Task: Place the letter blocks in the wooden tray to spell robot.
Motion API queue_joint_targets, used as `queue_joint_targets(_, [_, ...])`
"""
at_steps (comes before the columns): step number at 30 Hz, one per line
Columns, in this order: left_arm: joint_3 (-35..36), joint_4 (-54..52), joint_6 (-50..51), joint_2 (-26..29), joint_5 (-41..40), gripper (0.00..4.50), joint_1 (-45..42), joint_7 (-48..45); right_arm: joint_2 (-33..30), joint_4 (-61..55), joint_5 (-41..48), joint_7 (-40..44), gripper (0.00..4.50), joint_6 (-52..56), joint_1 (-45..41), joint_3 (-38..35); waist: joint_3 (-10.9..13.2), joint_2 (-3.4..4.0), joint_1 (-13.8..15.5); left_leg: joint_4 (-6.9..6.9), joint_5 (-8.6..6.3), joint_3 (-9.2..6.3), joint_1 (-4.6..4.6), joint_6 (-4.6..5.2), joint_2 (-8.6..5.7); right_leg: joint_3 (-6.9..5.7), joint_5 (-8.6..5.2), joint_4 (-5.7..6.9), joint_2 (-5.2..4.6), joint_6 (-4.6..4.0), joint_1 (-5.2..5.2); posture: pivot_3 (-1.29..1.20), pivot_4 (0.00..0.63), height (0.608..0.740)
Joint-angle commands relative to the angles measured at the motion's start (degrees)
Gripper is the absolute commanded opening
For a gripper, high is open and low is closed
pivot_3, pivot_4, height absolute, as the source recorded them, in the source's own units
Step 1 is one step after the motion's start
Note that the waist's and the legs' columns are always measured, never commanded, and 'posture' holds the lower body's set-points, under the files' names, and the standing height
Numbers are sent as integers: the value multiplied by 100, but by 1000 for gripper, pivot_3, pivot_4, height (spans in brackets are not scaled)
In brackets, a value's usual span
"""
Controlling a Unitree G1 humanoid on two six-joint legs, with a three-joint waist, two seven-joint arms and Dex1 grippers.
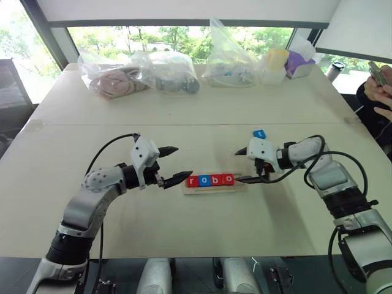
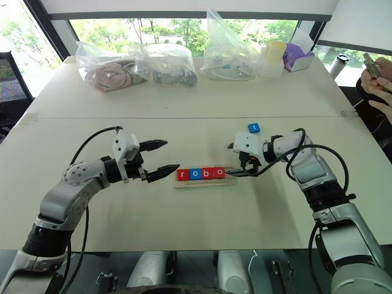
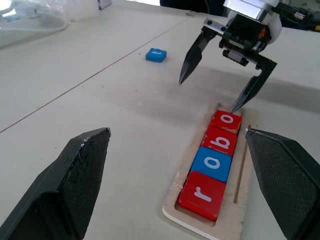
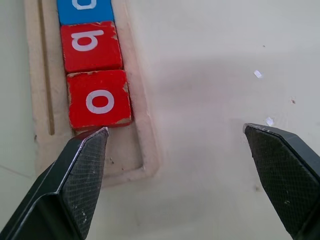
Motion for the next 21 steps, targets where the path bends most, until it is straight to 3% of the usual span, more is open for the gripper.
queue_joint_targets(1, [98, -171, -60, 34, -35, 4500, 23, -4, 35, -251, 42, -27, 4437, -4, -27, -64, 0, 0, 0, 0, 0, 0, 0, 0, 0, 0, 0, 0, 0, 0, 0, 0, 150, 740])
queue_joint_targets(7, [88, -181, -46, 28, -39, 4500, 23, 10, -7, -276, 14, -62, 4437, 4, -69, -116, 0, 0, 0, 0, 0, 0, 0, 0, 0, 0, 0, 0, 0, 0, 0, 0, 150, 740])
queue_joint_targets(14, [71, -146, -71, 3, -25, 4500, 0, 19, -175, -168, 334, -470, 4437, 529, -244, -766, 0, 0, 4, 0, 0, 1, -1, 0, 0, 0, 0, -1, -1, 0, 0, 0, 150, 740])
queue_joint_targets(21, [31, -57, -136, -56, 19, 4500, -58, 4, 745, 733, -169, -3214, 4437, 1564, -717, -1370, 0, 0, -18, -2, 0, 2, 14, 0, 1, 5, 0, 21, 3, -3, -1, 0, 150, 740])
